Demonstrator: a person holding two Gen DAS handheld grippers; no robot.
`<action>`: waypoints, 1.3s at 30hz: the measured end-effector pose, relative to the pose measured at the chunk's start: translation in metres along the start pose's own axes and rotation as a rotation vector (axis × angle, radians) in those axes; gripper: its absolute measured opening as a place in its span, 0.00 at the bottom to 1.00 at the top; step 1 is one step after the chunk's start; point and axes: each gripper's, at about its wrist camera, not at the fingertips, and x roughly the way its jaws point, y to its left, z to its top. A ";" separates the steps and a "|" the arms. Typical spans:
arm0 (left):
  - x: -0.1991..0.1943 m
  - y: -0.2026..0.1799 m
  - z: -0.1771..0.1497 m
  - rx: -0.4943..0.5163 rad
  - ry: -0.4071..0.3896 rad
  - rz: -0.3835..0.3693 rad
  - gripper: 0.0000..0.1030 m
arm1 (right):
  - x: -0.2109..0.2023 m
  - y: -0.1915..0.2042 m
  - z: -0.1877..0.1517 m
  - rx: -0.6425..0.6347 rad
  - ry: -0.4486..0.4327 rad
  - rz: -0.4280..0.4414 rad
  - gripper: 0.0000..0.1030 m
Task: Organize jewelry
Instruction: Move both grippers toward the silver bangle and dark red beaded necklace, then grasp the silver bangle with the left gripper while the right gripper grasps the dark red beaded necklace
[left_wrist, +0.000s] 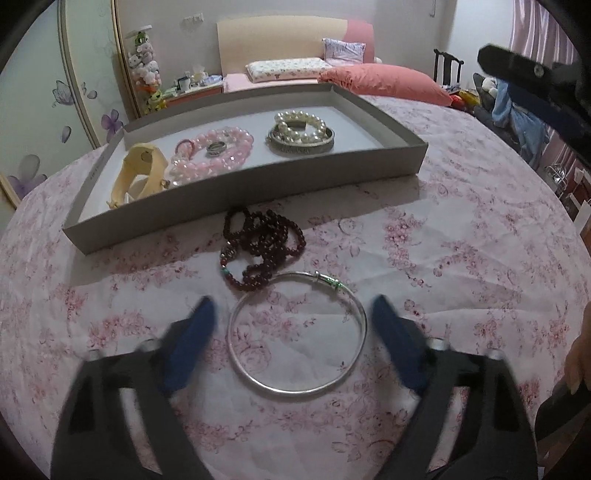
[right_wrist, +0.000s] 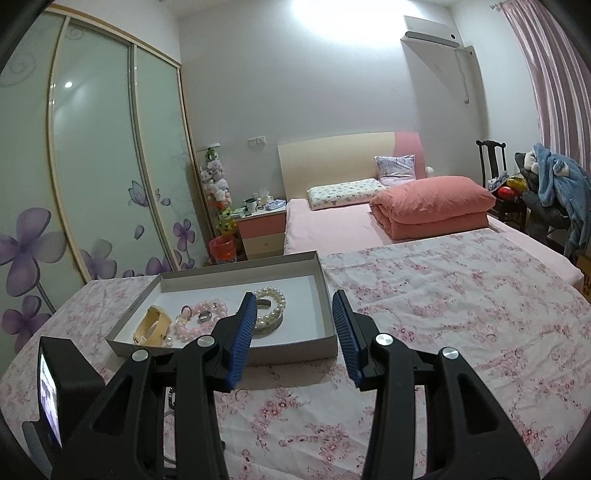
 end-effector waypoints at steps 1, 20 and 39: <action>0.000 0.000 0.000 0.003 -0.003 0.001 0.69 | 0.000 -0.001 0.000 0.004 0.001 0.002 0.43; -0.023 0.120 -0.027 -0.172 -0.001 0.140 0.69 | 0.015 0.037 -0.018 -0.095 0.122 0.122 0.43; -0.027 0.134 -0.026 -0.216 -0.003 0.158 0.69 | 0.097 0.115 -0.062 -0.299 0.527 0.152 0.59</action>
